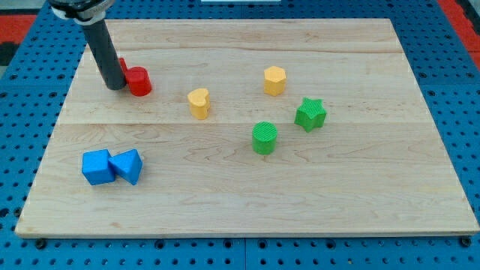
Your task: Push the red star parallel to the left of the red circle
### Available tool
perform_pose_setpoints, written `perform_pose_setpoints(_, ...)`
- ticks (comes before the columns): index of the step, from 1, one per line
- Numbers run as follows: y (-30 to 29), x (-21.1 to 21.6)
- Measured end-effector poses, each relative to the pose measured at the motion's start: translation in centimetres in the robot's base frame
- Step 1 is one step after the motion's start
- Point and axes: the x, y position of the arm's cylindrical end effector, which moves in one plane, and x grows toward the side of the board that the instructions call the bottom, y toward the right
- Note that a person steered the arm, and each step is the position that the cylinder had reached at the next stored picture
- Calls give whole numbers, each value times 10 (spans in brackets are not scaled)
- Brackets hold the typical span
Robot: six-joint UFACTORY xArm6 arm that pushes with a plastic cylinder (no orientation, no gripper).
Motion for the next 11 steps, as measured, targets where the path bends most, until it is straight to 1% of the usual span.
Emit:
perform_pose_setpoints(1, 59, 0)
perform_pose_setpoints(3, 93, -4)
perform_pose_setpoints(4, 82, -27)
perform_pose_setpoints(5, 85, -86)
perform_pose_setpoints(6, -8, -95)
perform_pose_setpoints(7, -50, -57)
perform_pose_setpoints(8, -15, -29)
perform_pose_setpoints(9, 4, -9)
perform_pose_setpoints(10, -22, -13)
perform_pose_setpoints(11, -91, 41)
